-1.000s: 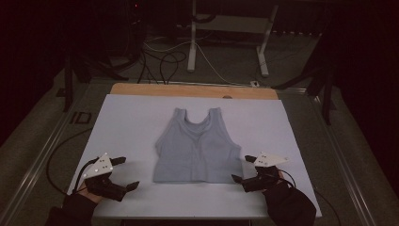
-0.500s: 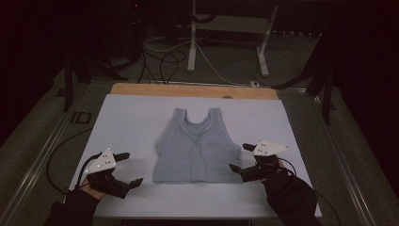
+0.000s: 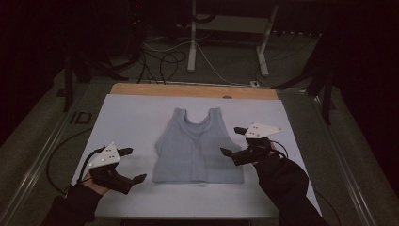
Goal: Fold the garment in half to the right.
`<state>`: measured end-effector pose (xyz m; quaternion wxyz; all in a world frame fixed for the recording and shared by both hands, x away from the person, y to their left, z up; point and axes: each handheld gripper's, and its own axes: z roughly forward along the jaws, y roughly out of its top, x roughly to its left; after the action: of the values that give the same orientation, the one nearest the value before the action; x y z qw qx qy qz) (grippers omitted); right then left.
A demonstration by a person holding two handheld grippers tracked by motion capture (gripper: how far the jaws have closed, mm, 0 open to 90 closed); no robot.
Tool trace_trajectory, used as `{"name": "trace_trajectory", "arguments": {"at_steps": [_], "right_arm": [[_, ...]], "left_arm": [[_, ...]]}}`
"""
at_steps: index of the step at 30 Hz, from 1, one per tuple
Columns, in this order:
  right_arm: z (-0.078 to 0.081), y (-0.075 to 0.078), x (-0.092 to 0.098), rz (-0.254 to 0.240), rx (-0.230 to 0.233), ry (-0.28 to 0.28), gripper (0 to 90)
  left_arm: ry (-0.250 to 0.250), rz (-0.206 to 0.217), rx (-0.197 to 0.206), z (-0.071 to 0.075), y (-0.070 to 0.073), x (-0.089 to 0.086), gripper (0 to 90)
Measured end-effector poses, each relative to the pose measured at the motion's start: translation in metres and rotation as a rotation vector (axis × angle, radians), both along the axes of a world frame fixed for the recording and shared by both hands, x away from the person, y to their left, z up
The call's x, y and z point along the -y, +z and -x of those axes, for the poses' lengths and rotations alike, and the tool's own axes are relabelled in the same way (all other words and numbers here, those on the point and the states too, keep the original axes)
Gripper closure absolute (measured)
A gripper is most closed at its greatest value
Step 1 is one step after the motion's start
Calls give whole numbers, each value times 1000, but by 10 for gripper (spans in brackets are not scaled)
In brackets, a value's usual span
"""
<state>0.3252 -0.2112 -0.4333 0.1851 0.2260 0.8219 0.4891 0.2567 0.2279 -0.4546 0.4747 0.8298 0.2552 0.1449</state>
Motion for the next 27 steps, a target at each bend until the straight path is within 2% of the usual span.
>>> {"name": "trace_trajectory", "arguments": {"at_steps": [5,14,19,27], "right_arm": [[-13,6,-9,-22,-2,11,90],[-36,14,-29,-24,-13,43,91],[-47,18,-37,-44,-13,53,91],[-63,19,-54,-28,-13,67,91]], "left_arm": [[3,-5,3,-1,6,4,2],[4,-20,8,0,11,11,2],[4,-23,5,0,16,17,3],[18,-32,-6,-3,15,27,3]]}}
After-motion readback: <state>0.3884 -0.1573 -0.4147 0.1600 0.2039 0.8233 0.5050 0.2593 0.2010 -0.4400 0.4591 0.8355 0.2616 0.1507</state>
